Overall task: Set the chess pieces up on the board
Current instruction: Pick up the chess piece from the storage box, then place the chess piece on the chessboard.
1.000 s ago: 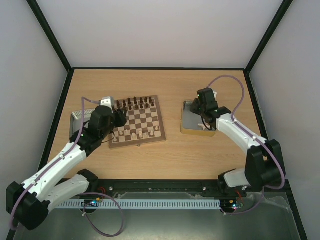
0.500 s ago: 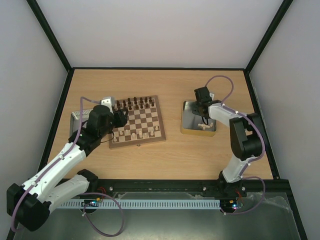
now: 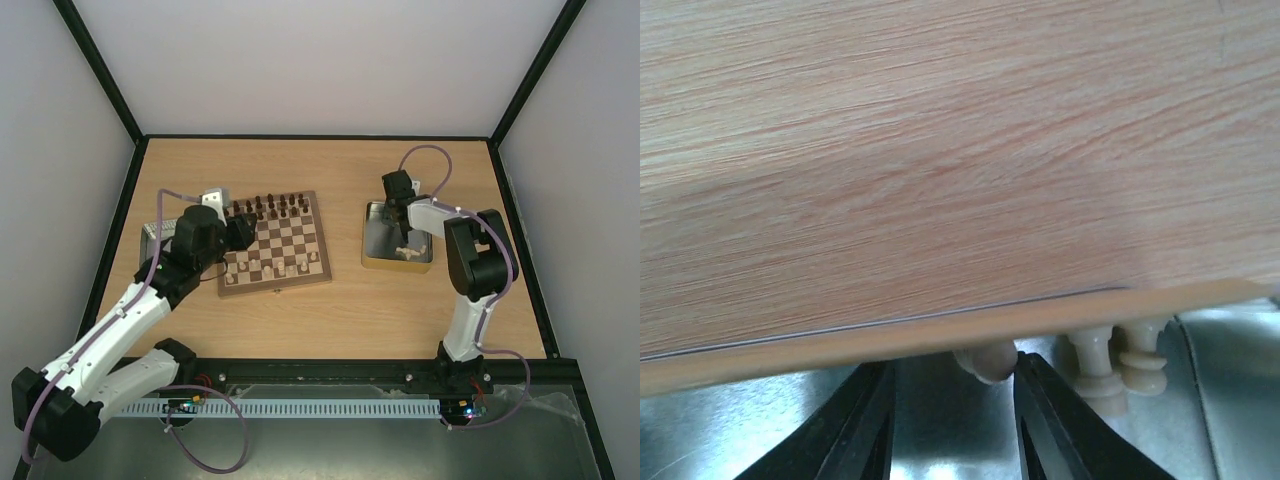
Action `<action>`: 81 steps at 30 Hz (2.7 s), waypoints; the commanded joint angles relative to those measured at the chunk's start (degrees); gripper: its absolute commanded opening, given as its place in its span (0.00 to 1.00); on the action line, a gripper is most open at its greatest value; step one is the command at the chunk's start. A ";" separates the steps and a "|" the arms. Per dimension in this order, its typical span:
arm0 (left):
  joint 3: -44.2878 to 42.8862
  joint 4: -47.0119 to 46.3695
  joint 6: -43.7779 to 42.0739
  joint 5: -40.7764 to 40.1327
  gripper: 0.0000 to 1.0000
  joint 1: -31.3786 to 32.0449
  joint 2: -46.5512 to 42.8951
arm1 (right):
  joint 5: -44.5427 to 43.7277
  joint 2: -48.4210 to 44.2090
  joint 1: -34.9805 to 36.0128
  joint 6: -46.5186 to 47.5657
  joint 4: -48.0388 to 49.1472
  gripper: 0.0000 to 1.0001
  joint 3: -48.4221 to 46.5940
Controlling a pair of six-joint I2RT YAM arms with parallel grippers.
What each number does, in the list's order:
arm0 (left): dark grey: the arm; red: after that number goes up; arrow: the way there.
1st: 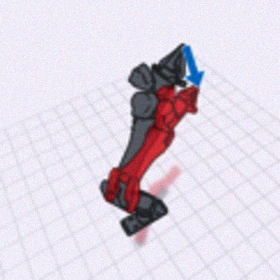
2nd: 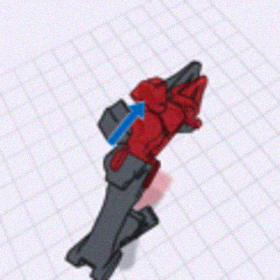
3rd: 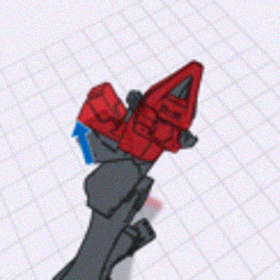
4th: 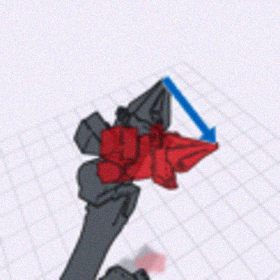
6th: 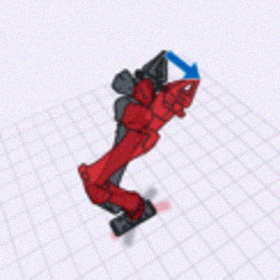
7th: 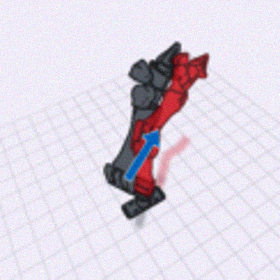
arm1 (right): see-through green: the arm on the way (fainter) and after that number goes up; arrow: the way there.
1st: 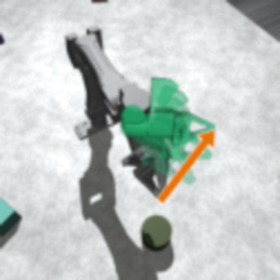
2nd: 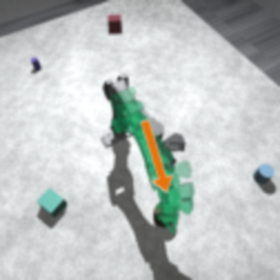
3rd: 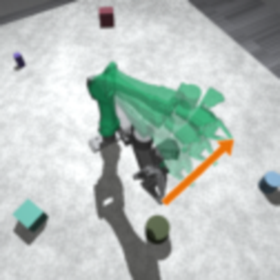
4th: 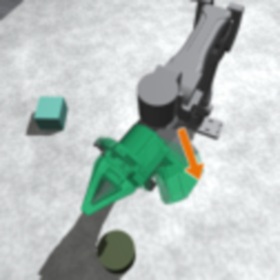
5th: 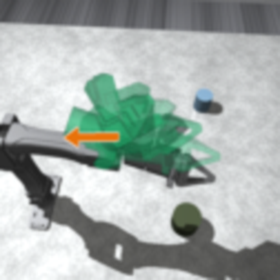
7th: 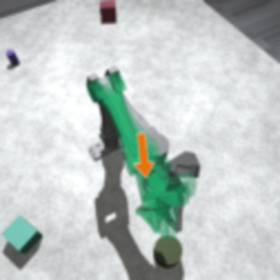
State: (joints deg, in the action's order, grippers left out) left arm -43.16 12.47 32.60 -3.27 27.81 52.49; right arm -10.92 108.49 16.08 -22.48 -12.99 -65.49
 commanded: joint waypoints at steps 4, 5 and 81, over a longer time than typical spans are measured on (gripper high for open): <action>-1.78 0.77 -0.20 1.11 0.52 -0.39 0.50 | -3.06 2.06 -0.36 9.76 2.02 0.32 -1.93; -1.82 0.94 -0.13 1.23 0.52 -0.39 0.53 | -2.76 2.33 -0.37 10.58 2.12 0.32 -2.04; 5.53 15.39 -4.23 -13.91 0.54 -1.36 -29.82 | 11.03 12.52 43.32 -13.59 -19.39 0.15 -32.67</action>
State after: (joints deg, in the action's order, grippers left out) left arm -38.39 27.86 29.08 -16.16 26.92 22.90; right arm 0.32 119.44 58.98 -35.38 -28.62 -95.44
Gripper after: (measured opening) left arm 0.540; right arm 0.145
